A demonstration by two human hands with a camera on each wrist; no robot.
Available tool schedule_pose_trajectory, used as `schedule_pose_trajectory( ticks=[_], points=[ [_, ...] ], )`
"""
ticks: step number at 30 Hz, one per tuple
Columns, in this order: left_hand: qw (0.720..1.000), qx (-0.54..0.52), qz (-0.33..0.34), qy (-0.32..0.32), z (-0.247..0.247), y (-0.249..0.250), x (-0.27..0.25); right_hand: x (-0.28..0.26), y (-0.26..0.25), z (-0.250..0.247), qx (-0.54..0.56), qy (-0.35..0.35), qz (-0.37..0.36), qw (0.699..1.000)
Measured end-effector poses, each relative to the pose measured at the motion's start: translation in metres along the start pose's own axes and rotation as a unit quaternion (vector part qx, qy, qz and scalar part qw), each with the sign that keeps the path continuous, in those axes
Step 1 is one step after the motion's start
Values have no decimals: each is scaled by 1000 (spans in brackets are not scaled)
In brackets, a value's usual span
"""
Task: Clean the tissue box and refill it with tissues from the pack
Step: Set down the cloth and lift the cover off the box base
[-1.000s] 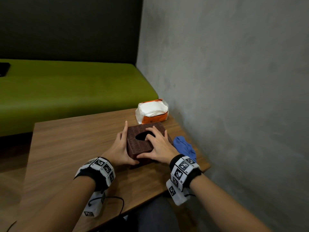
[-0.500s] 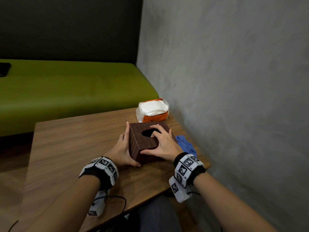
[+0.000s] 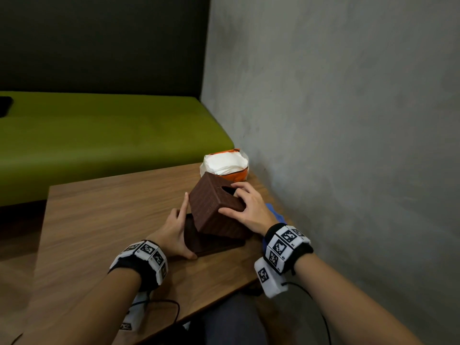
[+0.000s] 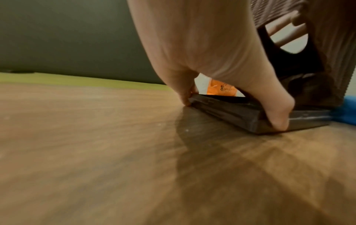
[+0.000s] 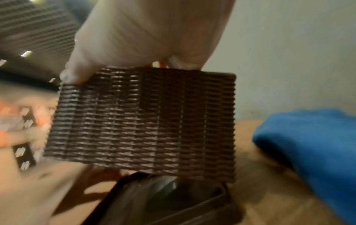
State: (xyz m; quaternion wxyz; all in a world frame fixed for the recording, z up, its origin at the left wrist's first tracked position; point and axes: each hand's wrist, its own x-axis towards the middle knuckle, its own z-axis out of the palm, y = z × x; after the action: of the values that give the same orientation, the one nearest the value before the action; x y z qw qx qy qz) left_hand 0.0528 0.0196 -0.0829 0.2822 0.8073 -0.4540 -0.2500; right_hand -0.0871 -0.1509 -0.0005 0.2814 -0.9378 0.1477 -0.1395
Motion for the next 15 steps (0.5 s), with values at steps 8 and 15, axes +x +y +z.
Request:
schedule_pose_trajectory(
  ticks=[8,15],
  points=[
    [994,62,-89,18,-27,-12,11,-26,7,-5,150,217,133,955],
    [994,31,-92,46,-30,-14,25,-40,42,40,213,261,335,880]
  ],
)
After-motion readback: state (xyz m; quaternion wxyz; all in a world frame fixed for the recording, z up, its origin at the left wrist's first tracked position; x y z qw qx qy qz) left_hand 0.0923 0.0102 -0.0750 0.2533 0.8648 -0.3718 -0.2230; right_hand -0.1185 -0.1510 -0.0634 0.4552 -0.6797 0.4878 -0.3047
